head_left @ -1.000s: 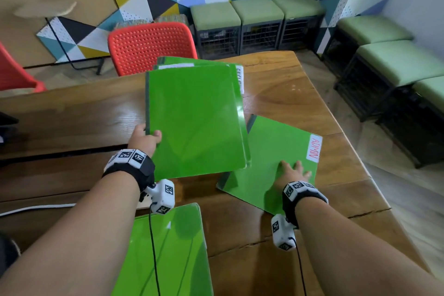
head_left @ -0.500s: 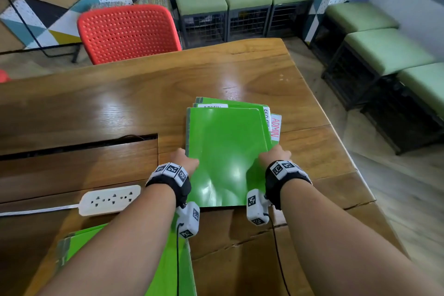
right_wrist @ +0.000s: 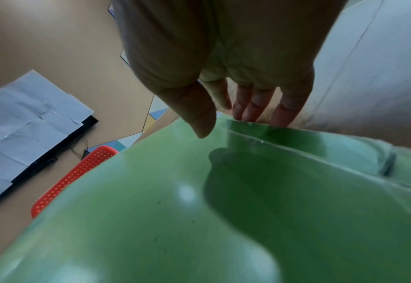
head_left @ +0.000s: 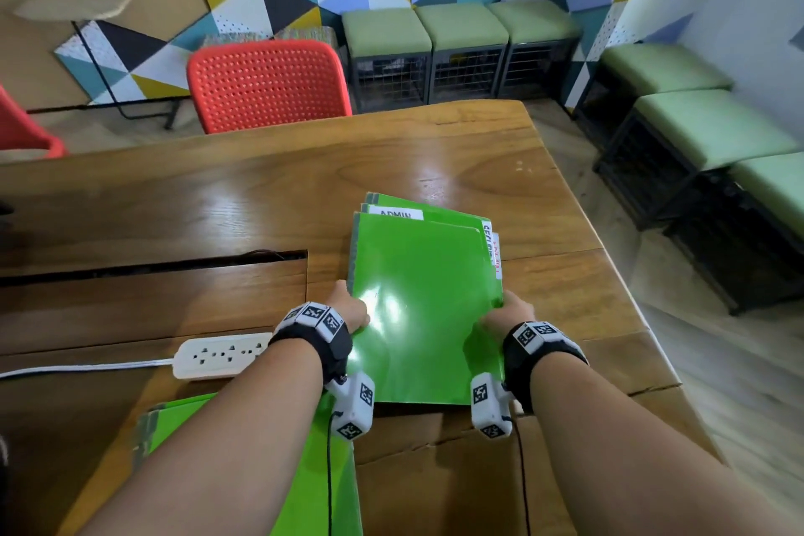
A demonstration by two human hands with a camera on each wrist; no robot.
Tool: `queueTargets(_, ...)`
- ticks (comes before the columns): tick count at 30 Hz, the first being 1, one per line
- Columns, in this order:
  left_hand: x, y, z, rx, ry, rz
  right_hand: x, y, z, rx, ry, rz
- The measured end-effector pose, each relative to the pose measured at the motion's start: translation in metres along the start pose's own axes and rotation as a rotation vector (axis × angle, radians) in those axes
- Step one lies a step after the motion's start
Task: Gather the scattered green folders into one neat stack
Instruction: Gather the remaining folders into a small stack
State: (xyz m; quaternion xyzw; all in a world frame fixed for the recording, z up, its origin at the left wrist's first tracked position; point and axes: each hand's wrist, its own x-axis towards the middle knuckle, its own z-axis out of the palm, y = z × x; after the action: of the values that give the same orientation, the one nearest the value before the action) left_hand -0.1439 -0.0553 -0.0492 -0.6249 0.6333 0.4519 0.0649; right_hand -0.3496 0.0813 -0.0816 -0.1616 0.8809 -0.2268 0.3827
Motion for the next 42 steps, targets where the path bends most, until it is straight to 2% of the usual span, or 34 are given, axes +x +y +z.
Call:
queueTargets(5, -0.024, -0.004, 0.0, -0.136, 0.036, 0.057, -0.024, 0.004, -0.008, 0.021, -0.053, -0.027)
queueTargets(9, -0.042, -0.009, -0.017, -0.164, 0.102, 0.111, -0.046, -0.008, -0.025, 0.205, -0.063, -0.08)
queueTargets(14, -0.048, -0.024, -0.025, -0.262, 0.161, 0.184, -0.071, -0.022, -0.042, 0.43, 0.076, -0.234)
queueTargets(16, -0.041, -0.033, -0.021, -0.321, 0.19, 0.206, -0.081, -0.022, -0.045, 0.452, 0.116, -0.302)
queueTargets(20, -0.076, -0.032, -0.023, -0.346, 0.211, 0.235, -0.094, -0.013, -0.043, 0.51, 0.139, -0.375)
queueTargets(28, -0.095, -0.041, -0.004, -0.611, 0.216, 0.355, -0.107, 0.011, -0.043, 0.558, 0.085, -0.476)
queueTargets(31, -0.098, -0.04, 0.0, -0.584, 0.207, 0.368, -0.106, 0.014, -0.046, 0.608, 0.084, -0.495)
queueTargets(34, -0.107, -0.039, 0.005, -0.52, 0.246, 0.359, -0.11, 0.016, -0.049, 0.573, 0.071, -0.507)
queueTargets(38, -0.121, -0.043, 0.017, -0.323, 0.365, 0.323, -0.112, 0.026, -0.046, 0.342, 0.084, -0.49)
queueTargets(42, -0.129, -0.039, 0.014, -0.335, 0.423, 0.321, -0.122, 0.016, -0.057, 0.264, 0.164, -0.515)
